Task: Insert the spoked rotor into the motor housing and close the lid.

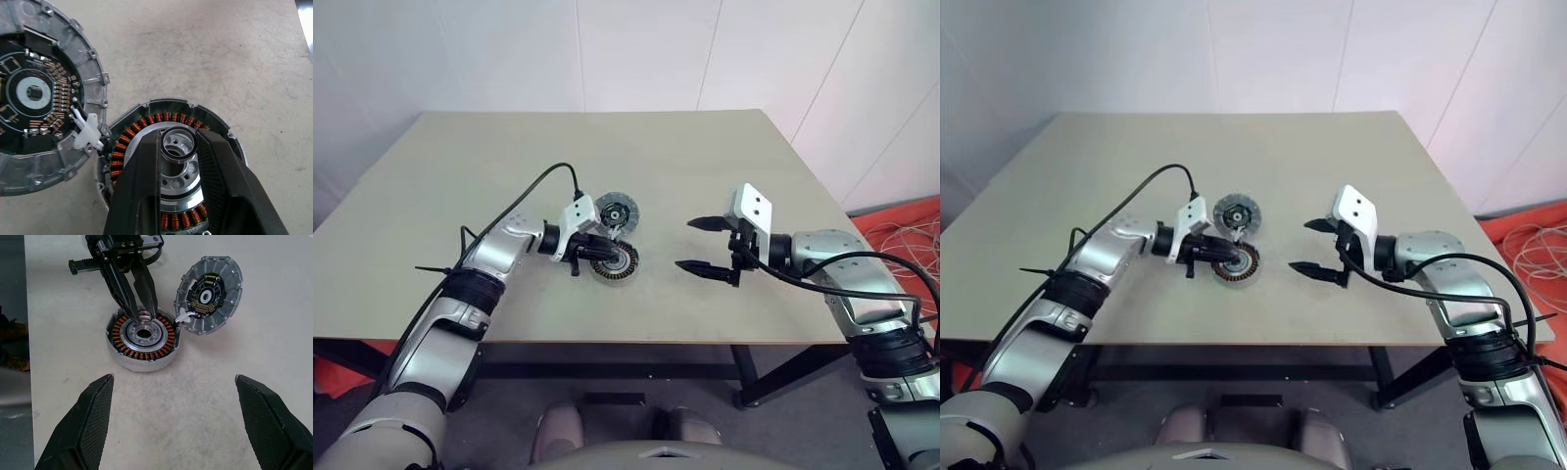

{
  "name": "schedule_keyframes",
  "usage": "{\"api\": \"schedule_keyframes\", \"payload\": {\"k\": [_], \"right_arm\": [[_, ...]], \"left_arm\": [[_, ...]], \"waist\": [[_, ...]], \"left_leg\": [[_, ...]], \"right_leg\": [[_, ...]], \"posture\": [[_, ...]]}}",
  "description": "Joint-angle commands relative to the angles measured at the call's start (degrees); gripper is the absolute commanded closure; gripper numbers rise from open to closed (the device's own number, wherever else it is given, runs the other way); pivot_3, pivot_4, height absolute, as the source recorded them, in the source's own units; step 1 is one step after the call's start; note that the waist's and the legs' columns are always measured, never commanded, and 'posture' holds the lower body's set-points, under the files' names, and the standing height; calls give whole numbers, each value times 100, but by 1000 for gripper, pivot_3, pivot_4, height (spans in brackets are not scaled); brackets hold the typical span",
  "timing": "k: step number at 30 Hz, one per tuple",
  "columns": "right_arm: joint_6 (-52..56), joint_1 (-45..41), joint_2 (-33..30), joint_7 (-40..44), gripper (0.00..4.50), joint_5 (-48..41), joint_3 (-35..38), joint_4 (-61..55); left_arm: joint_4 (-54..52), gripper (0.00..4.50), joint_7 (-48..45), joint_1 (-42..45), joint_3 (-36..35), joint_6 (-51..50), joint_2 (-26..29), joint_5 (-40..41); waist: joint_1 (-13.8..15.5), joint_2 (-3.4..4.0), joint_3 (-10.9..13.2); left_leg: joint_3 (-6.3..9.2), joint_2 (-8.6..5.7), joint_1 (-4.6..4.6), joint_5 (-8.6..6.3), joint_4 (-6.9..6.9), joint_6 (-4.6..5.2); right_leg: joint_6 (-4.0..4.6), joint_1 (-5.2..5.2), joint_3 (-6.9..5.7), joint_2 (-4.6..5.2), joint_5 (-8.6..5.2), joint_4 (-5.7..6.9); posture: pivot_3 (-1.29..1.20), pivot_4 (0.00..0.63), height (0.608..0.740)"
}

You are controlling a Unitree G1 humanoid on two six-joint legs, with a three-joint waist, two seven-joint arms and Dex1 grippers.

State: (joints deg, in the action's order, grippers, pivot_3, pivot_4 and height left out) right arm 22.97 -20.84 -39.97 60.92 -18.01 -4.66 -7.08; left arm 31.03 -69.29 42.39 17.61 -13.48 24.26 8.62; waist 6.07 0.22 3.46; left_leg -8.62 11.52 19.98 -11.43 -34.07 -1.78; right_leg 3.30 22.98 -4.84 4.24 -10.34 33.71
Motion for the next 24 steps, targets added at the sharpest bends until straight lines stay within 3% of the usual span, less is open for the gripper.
{"api": "schedule_keyframes", "payload": {"k": [1, 24], "right_arm": [[-87, -43, 33, -46, 0, -79, 91, -225], [-101, -11, 51, -93, 0, -60, 86, -237]], "left_arm": [[195, 3777, -58, 244, -109, 336, -36, -112], [1306, 3777, -26, 642, -170, 882, -554, -494]], "waist": [[2, 0, 0], [151, 0, 0]], "left_leg": [[0, 0, 0, 0, 0, 0], [0, -4, -1, 0, 2, 0]], "right_leg": [[0, 0, 0, 0, 0, 0], [0, -1, 0, 6, 0, 0]], "posture": [[0, 0, 740], [0, 0, 740]]}}
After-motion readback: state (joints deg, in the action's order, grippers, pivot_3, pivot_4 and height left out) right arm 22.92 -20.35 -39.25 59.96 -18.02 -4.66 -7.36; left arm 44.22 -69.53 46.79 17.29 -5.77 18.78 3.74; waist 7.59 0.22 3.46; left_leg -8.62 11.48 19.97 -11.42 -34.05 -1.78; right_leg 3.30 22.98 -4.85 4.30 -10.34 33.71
